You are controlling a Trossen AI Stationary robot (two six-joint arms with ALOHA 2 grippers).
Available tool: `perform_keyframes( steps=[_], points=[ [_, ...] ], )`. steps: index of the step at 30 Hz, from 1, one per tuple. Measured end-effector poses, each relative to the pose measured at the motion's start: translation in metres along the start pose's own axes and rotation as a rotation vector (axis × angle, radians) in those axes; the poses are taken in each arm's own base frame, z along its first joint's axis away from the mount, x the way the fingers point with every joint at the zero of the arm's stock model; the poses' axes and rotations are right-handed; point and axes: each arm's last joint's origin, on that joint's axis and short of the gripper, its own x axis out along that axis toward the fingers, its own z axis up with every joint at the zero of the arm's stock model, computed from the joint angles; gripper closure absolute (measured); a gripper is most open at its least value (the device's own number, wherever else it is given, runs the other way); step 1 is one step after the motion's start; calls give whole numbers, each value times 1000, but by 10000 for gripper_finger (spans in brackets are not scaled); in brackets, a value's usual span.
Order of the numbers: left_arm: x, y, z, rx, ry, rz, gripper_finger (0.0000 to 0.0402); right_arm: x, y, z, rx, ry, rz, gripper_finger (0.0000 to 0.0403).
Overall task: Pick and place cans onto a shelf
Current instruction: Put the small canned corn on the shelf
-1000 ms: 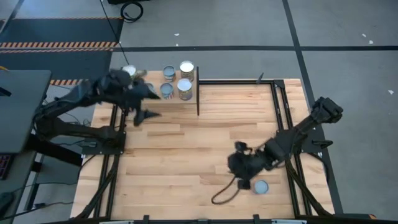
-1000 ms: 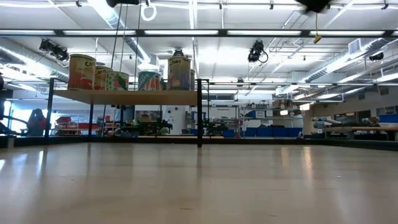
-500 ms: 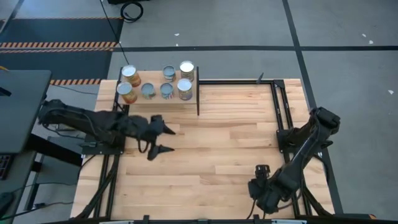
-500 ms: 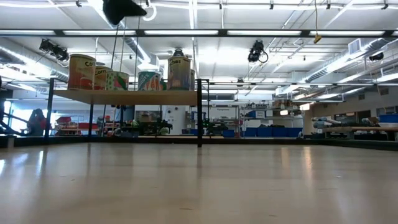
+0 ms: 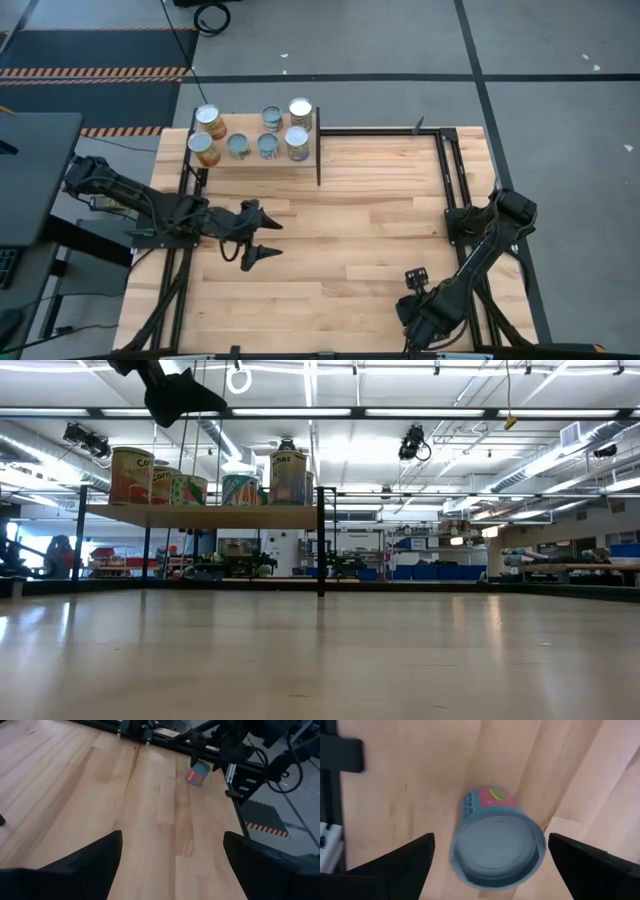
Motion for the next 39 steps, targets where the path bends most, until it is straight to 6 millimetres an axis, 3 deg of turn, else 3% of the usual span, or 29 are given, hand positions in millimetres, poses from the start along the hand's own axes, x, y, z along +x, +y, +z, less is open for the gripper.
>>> perform_keyframes(
  steps=[10,19,24,32,35,39],
  points=[
    [0,0,0,13,2,10,49,22,-17,1,30,121,-7,17],
    [-2,-1,-11,86,94,35,49,22,-50,21,69,163,78,112],
    [-6,-12,-19,198,124,-8,51,-2,-90,58,89,28,71,114],
    [-27,-23,-28,324,141,-22,73,-46,-186,112,190,-219,-41,114],
    [-35,-22,-33,324,180,10,81,-49,-213,138,180,-238,-72,114],
    [-40,-21,-39,318,210,55,83,-37,-231,180,86,-212,-89,114]
  ],
)
